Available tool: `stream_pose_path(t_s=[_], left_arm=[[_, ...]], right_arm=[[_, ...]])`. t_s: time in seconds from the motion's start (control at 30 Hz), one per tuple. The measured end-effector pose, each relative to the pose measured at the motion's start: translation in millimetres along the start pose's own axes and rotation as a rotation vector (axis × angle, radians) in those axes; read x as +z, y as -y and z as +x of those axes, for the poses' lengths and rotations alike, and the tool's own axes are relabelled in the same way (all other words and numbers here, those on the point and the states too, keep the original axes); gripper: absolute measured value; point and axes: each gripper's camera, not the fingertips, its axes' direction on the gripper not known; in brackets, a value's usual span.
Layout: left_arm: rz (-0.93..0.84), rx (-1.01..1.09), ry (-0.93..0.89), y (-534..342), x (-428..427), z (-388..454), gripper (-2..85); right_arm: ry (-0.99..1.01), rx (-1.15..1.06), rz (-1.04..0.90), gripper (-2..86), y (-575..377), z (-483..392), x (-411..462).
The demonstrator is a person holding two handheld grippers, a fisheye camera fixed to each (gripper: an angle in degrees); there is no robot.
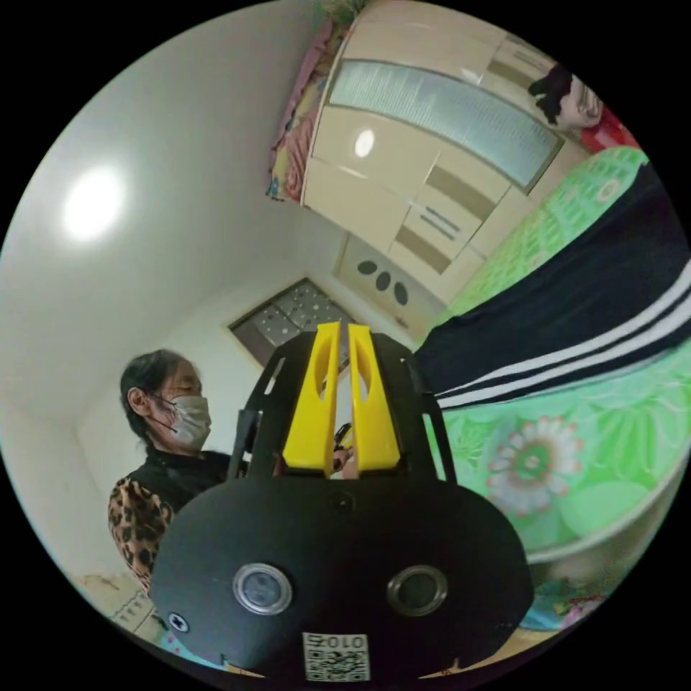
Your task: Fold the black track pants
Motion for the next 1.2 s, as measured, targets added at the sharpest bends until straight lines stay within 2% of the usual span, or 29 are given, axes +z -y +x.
stream_pose_path(t_s=[0.1,0.23,0.37,0.47,0.6,0.93,1.1,1.2], left_arm=[[0.075,-0.072,-0.097,-13,-26,-26,8.9],[0.151,-0.090,-0.098,-9,-55,-37,11.1],[0.179,-0.182,-0.060,12,-68,-58,13.0],[0.210,-0.293,-0.250,20,-66,-95,14.3],[0.307,-0.391,-0.443,32,-64,-133,15.7],[0.428,-0.417,-0.594,91,-40,-161,16.2],[0.424,-0.388,-0.491,107,-34,-138,10.2],[0.446,-0.284,-0.395,113,-49,-108,6.7]], right_arm=[[0.058,0.026,-0.161,6.6,-1,9,70],[0.081,0.064,-0.386,10.2,-9,15,165],[0.033,0.007,-0.594,10.4,-28,0,248],[0.007,-0.002,-0.679,9.2,-43,1,279],[0.045,0.045,-0.657,8.8,-50,20,278],[0.094,0.111,-0.565,5.6,-50,41,245],[0.182,0.189,-0.436,4.3,-46,56,219],[0.235,0.220,-0.351,4.2,-44,62,200]])
